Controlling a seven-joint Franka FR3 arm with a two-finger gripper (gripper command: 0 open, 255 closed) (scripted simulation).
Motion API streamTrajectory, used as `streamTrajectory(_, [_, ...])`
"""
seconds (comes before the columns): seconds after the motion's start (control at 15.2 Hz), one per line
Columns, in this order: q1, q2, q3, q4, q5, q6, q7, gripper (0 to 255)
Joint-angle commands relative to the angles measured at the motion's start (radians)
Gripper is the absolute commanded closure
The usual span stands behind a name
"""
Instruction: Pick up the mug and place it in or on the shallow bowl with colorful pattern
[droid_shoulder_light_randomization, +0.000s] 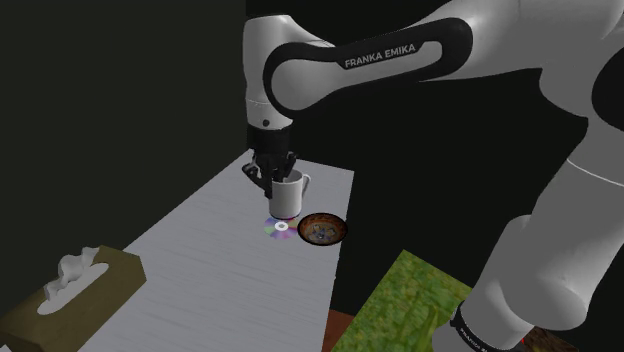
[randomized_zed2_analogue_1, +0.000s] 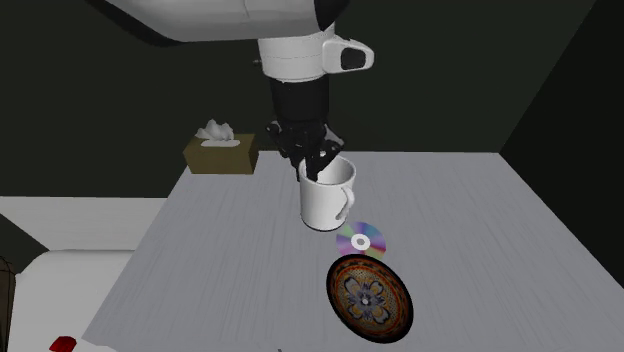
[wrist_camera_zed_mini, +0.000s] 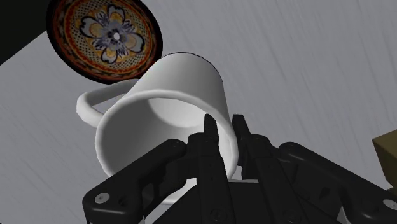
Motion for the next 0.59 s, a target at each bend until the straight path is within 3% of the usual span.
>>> streamTrajectory(0.0, [-0.02,-0.06,-0.022,-0.063,0.018,0.009,-0.05,255])
streamTrajectory(0.53, [-0.081,-0.273,-0.135,-0.269,0.046,0.015,-0.243,255])
